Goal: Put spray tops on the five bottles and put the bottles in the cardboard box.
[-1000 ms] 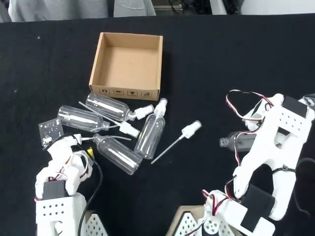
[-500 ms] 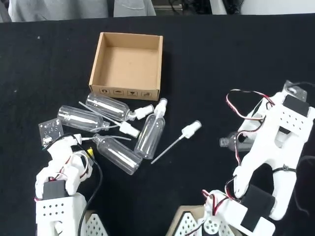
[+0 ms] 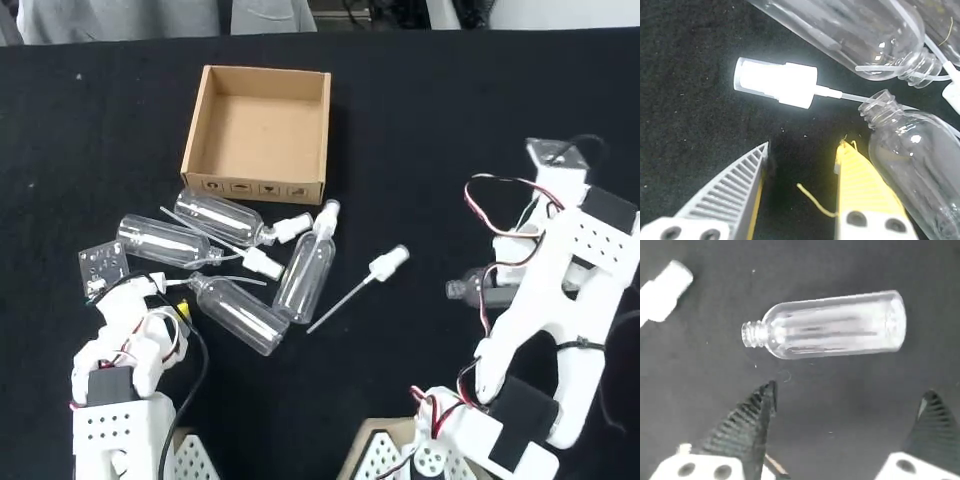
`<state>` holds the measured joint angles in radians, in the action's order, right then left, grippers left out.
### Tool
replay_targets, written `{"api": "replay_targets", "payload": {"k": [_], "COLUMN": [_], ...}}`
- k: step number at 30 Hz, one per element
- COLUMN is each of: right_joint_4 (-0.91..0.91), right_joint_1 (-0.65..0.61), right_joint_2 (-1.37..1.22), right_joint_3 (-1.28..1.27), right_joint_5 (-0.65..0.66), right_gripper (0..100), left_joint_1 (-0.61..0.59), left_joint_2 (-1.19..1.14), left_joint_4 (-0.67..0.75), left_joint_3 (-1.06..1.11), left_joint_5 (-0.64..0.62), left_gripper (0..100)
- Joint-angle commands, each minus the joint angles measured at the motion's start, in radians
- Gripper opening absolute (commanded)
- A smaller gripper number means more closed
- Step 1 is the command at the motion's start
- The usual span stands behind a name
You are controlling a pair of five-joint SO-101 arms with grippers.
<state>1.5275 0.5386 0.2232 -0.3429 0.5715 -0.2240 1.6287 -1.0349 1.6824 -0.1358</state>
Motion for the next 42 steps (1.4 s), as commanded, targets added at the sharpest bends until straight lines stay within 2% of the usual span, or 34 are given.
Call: {"api": "replay_targets", "payload": {"k": [1,10,22,30,34,42], "right_joint_4": [0.003,-0.002,-0.006,-0.112,-0.17,-0.261], "right_joint_1": [-0.037,-0.037,-0.035,-0.037,-0.04,-0.08], "right_joint_2": [0.067,0.067,0.059,0.058,0.058,0.058], "right_joint_3": [0.065,0.064,0.059,-0.041,-0.104,-0.209], "right_joint_5": [0.114,0.41,0.663,0.858,0.914,0.941], "right_gripper": [38.1,38.1,38.1,38.2,38.2,38.2], "left_joint_1": [-0.008,-0.008,-0.008,-0.008,-0.008,-0.008], "left_joint_2": [0.012,0.012,0.012,0.012,0.012,0.012], "left_joint_4": [-0.005,-0.005,-0.005,-0.005,-0.005,-0.005], "left_joint_3": [0.025,0.025,0.025,0.025,0.025,0.025], "left_joint_5": [0.002,0.002,0.002,0.002,0.002,0.002], "left_gripper": [20,20,20,20,20,20]}}
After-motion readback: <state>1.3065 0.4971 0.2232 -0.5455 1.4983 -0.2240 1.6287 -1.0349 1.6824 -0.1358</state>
